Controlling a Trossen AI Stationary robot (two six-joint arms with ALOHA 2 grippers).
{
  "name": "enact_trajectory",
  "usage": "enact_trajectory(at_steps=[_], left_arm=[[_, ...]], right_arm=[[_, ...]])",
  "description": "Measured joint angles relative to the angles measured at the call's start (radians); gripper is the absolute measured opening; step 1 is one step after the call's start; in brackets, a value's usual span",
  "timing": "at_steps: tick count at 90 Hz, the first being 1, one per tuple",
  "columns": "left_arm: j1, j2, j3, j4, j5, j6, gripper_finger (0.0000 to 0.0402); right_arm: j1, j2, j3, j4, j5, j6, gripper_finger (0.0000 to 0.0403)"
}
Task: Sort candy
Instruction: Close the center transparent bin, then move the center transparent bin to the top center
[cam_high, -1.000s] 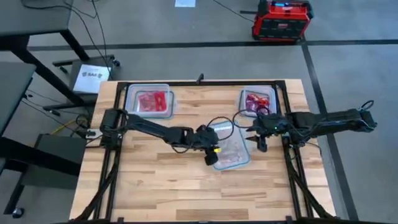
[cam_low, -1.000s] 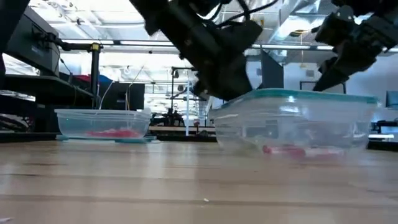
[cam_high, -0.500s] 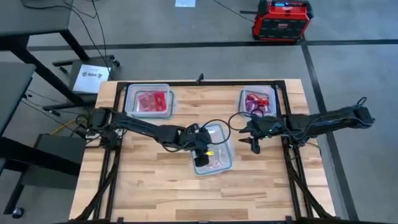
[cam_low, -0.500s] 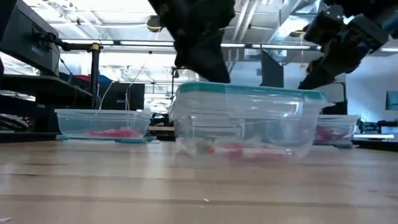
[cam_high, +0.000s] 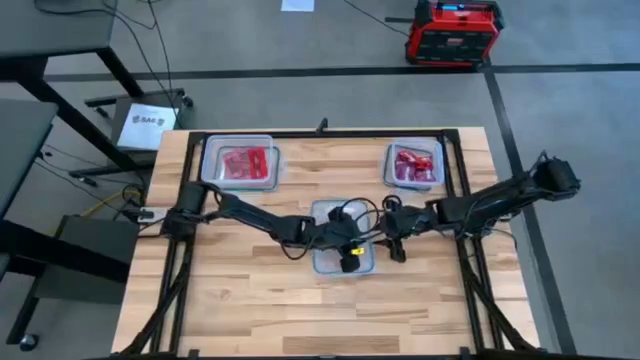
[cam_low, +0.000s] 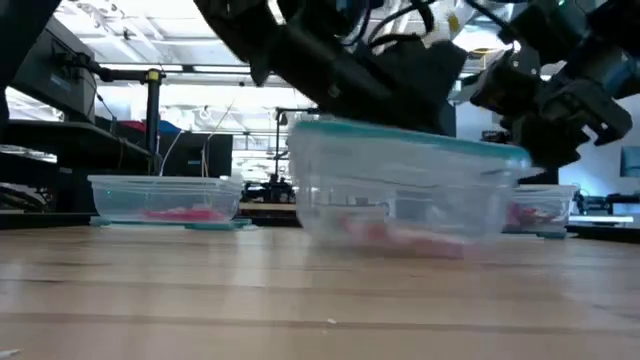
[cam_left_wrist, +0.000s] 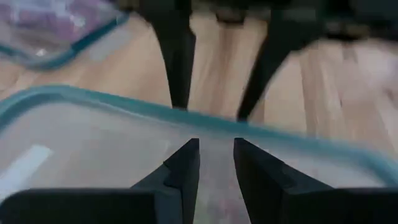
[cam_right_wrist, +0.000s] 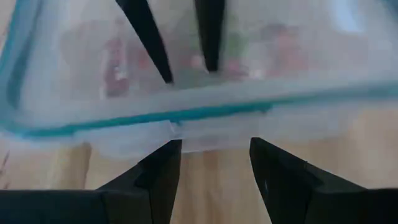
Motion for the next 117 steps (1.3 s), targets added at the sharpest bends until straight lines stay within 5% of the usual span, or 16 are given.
enact_trajectory(at_steps=[46, 77, 89, 103, 117], left_arm=[[0.003, 0.038, 0.001, -0.008, 0.028, 0.007, 0.0086], [-0.006, -0.180, 0.000, -0.221, 0.047, 0.025, 0.0086], [-0.014, -0.323, 0.005, -0.370, 0.043, 0.007, 0.0086], [-0.022, -0.446, 0.004, -0.563, 0.003, -0.033, 0.0086], [-0.030, -0.528, 0.004, -0.767, -0.077, -0.119, 0.0086]], right_arm=[[0.015, 0.051, -0.005, 0.137, -0.007, -0.031, 0.0179], [0.005, -0.132, 0.170, -0.385, 0.003, -0.017, 0.0179], [0.012, -0.154, 0.199, -0.175, 0.004, -0.017, 0.0179], [0.019, -0.020, 0.203, 0.212, 0.000, -0.092, 0.0179], [-0.003, 0.168, 0.230, 0.204, -0.002, -0.131, 0.0179]])
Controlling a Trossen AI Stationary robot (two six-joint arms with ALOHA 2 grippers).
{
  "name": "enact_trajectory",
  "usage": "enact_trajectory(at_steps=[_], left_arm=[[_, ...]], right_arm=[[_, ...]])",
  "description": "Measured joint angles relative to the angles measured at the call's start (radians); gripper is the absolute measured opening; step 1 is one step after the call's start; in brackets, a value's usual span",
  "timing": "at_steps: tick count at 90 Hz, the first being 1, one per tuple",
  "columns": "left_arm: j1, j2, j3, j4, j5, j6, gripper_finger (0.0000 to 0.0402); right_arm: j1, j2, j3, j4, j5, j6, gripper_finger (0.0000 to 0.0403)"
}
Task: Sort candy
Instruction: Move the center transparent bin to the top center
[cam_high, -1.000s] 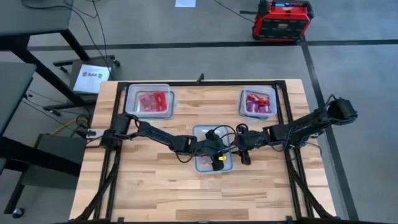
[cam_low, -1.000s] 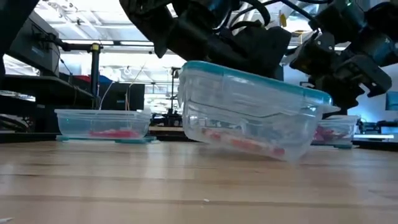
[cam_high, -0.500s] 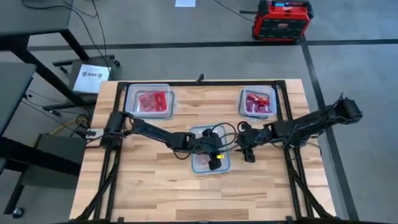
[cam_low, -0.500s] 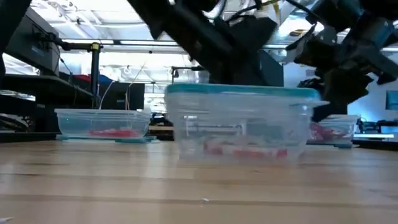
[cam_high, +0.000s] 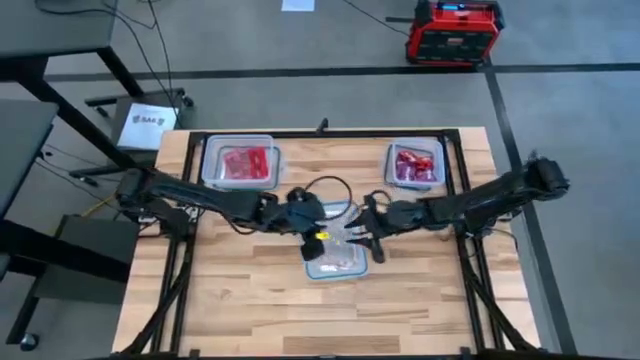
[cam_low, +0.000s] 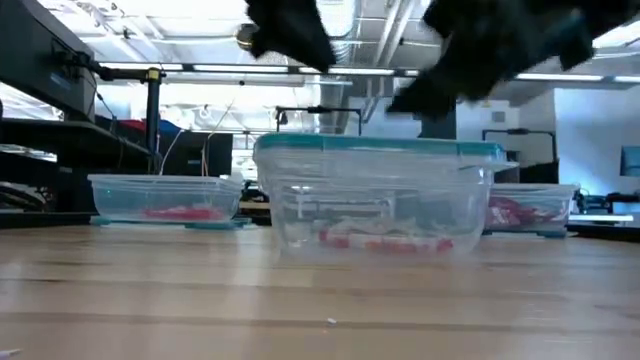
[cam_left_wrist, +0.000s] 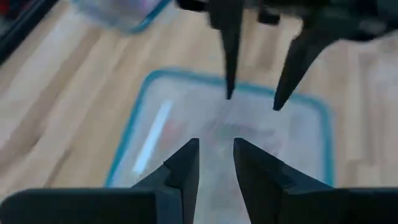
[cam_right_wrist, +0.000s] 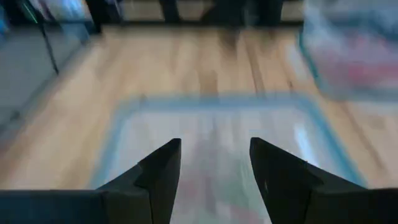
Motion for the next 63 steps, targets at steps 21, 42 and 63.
enact_trajectory(at_steps=[21, 42, 63], left_arm=[[-0.009, -0.040, 0.000, -0.260, -0.048, -0.125, 0.0086], [-0.007, -0.040, 0.000, -0.417, -0.056, -0.134, 0.0086], [0.073, -0.040, -0.003, -0.646, -0.187, -0.044, 0.0086]], right_arm=[[-0.111, 0.126, 0.075, -0.149, 0.018, -0.080, 0.0179], [-0.379, 0.045, 0.079, -0.303, 0.059, -0.205, 0.0179], [-0.504, -0.125, 0.077, -0.343, 0.004, -0.190, 0.0179]])
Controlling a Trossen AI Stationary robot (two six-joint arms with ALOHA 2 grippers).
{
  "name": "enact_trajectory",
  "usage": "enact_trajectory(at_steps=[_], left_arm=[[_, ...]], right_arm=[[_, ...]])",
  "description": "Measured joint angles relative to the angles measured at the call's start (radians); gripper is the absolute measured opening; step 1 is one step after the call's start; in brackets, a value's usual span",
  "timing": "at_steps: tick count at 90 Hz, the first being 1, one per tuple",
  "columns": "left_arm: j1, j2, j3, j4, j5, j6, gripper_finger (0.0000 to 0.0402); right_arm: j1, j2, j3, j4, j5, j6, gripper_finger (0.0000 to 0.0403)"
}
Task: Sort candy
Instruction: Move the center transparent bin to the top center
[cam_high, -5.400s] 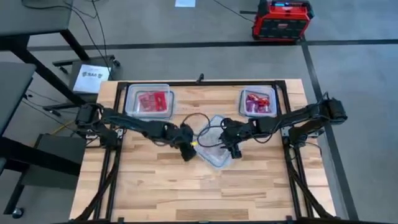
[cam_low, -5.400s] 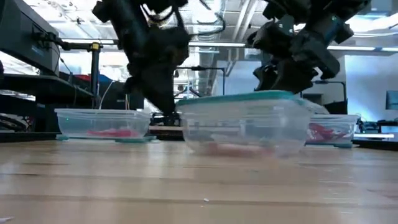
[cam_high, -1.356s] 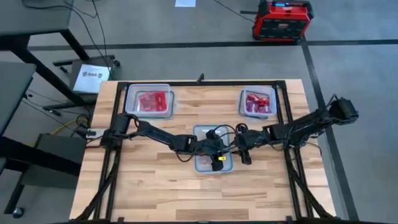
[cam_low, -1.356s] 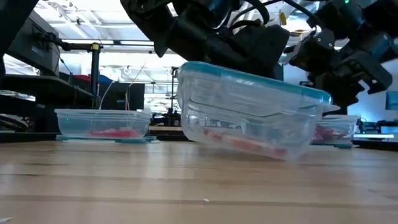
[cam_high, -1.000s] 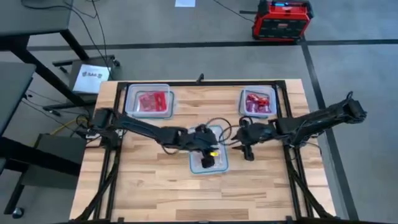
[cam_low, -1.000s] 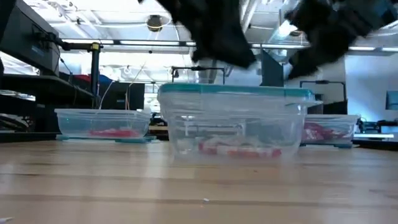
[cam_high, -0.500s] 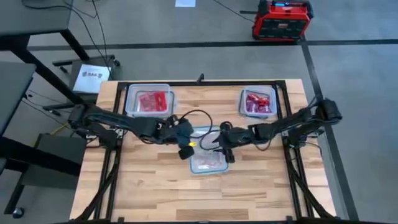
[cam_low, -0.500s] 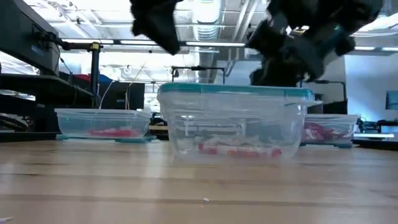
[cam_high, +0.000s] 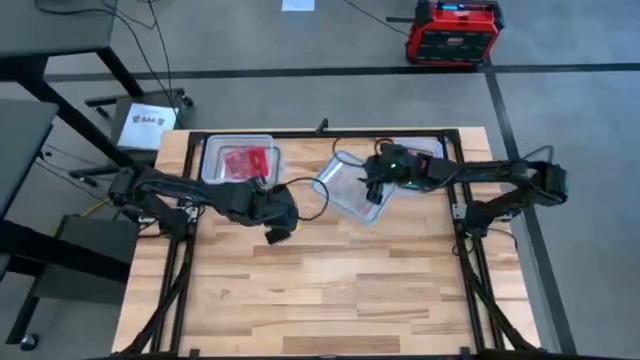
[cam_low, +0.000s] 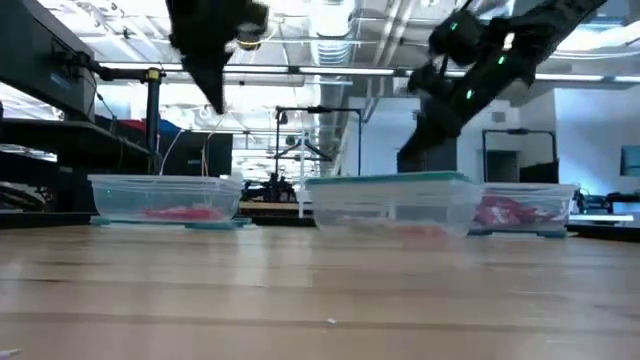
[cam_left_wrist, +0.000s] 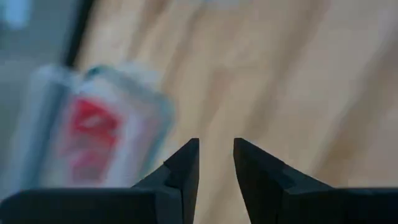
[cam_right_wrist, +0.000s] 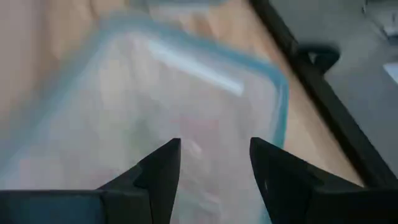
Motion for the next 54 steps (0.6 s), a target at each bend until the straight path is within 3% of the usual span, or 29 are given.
enact_trajectory(at_steps=[9, 31, 54], left_arm=[[0.096, -0.001, -0.019, -0.063, 0.031, 0.060, 0.0086], [0.375, 0.000, -0.101, -0.018, 0.241, 0.302, 0.0109], [0.483, 0.000, -0.186, 0.073, 0.318, 0.521, 0.0123]], right_arm=[[0.019, -0.056, 0.000, -0.021, -0.018, 0.044, 0.0179], [0.141, -0.066, -0.002, -0.020, -0.066, 0.081, 0.0179], [0.246, 0.002, -0.015, 0.038, -0.065, 0.037, 0.0179]])
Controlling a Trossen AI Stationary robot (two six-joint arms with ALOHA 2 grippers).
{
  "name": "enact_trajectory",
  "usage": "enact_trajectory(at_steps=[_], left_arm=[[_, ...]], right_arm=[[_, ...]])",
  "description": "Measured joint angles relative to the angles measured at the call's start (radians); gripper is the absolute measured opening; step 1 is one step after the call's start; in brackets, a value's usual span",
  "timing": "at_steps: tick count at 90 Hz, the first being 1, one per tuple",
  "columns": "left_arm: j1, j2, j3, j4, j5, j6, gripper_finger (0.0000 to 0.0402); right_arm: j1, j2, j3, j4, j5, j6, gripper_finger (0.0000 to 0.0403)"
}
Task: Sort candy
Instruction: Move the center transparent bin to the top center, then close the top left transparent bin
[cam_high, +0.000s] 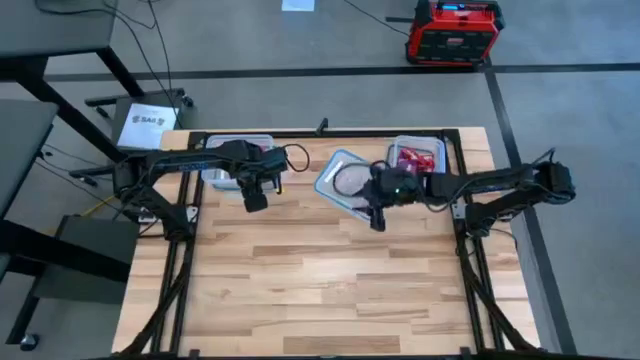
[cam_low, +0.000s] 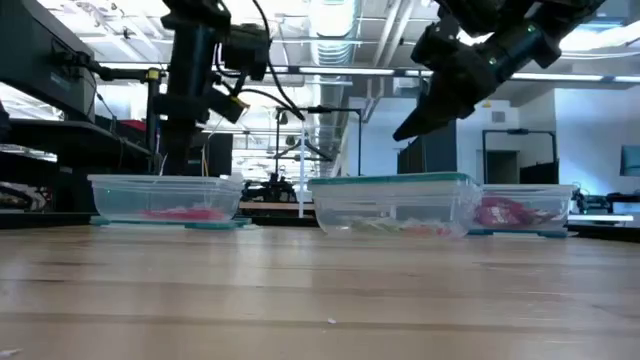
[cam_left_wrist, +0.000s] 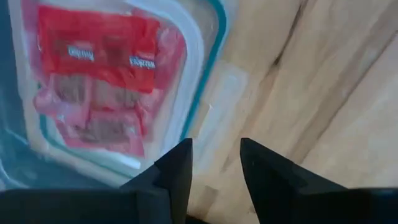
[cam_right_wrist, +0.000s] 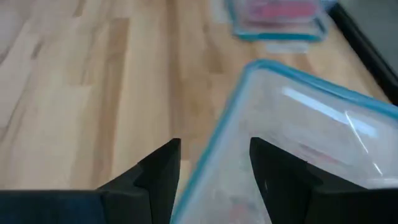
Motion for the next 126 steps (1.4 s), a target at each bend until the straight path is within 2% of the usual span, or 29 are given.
enact_trajectory(at_steps=[30, 52, 58, 68, 77, 92, 107, 116, 126], left_arm=[[0.075, 0.000, -0.065, 0.127, -0.023, 0.104, 0.0123], [0.108, 0.000, -0.175, 0.220, -0.024, 0.135, 0.0120], [0.108, 0.000, -0.195, 0.218, -0.028, 0.135, 0.0100], [0.107, 0.000, -0.194, 0.206, -0.049, 0.137, 0.0022], [0.097, 0.001, -0.161, 0.152, -0.066, 0.111, 0.0006], [0.017, 0.001, -0.027, -0.024, -0.119, 0.013, 0.0002], [-0.146, 0.001, 0.164, -0.181, -0.120, -0.152, 0.0001], [-0.258, 0.000, 0.249, -0.225, -0.078, -0.285, 0.0001], [-0.385, 0.000, 0.279, -0.207, 0.032, -0.451, 0.0000]], right_arm=[[0.030, 0.103, 0.000, 0.026, 0.000, -0.007, 0.0179], [0.047, 0.186, 0.003, 0.071, -0.010, 0.000, 0.0179], [0.058, 0.197, 0.004, 0.077, -0.013, 0.006, 0.0179], [0.077, 0.197, 0.003, 0.072, -0.014, 0.008, 0.0179], [0.090, 0.190, 0.001, 0.063, -0.015, 0.009, 0.0179], [0.084, 0.147, 0.001, 0.024, -0.006, 0.009, 0.0179], [0.074, 0.052, 0.000, -0.072, 0.110, -0.045, 0.0179], [0.054, -0.012, 0.000, -0.125, 0.149, -0.082, 0.0179], [0.026, -0.064, 0.000, -0.136, 0.151, -0.083, 0.0179]])
